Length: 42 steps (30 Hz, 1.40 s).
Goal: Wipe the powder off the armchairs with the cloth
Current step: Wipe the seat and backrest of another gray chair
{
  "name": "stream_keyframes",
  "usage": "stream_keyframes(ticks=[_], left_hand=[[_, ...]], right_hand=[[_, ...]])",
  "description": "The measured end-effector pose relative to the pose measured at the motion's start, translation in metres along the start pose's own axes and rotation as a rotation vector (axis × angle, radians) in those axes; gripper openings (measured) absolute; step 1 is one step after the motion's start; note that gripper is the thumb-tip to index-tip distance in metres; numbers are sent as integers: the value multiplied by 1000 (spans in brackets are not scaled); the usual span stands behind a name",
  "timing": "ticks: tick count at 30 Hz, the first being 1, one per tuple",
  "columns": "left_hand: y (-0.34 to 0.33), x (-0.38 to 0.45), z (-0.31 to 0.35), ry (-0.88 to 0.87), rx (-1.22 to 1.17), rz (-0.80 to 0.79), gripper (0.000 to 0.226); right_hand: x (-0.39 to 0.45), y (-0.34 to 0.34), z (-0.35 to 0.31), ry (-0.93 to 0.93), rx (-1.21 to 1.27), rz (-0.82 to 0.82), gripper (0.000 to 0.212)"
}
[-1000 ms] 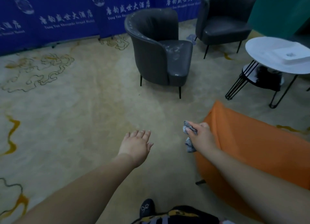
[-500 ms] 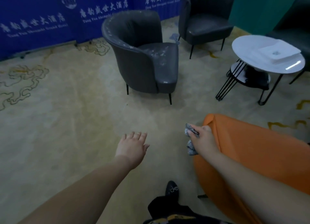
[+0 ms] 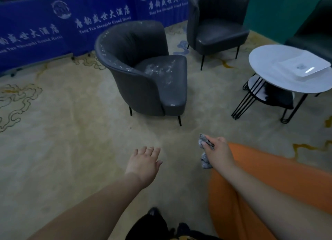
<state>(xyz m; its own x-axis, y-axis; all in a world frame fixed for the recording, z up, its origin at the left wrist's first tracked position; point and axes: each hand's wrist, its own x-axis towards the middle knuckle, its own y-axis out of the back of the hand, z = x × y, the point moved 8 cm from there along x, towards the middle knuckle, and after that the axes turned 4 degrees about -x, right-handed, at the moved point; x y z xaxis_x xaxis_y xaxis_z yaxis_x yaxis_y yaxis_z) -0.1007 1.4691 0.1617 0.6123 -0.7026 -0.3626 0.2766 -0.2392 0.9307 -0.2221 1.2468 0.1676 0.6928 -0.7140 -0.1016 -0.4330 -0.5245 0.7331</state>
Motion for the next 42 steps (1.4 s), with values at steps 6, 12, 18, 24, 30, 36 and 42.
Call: stream_keyframes(ticks=[6, 12, 18, 24, 30, 36, 42], left_hand=[[17, 83, -20, -52, 12, -32, 56], [49, 176, -44, -114, -9, -34, 57], [81, 261, -57, -173, 4, -44, 57], [101, 339, -45, -163, 3, -59, 57], [120, 425, -22, -110, -1, -49, 57], [145, 488, -8, 26, -109, -49, 56], [166, 529, -24, 101, -139, -66, 56]], right_hand=[[66, -7, 3, -68, -53, 25, 36], [150, -9, -18, -94, -62, 86, 35], [215, -4, -26, -172, -3, 151, 36], [290, 10, -14, -188, 14, 182, 35], [396, 25, 10, -122, -15, 96, 35], [493, 51, 11, -48, -64, 23, 35], [571, 44, -14, -14, -69, -35, 34]])
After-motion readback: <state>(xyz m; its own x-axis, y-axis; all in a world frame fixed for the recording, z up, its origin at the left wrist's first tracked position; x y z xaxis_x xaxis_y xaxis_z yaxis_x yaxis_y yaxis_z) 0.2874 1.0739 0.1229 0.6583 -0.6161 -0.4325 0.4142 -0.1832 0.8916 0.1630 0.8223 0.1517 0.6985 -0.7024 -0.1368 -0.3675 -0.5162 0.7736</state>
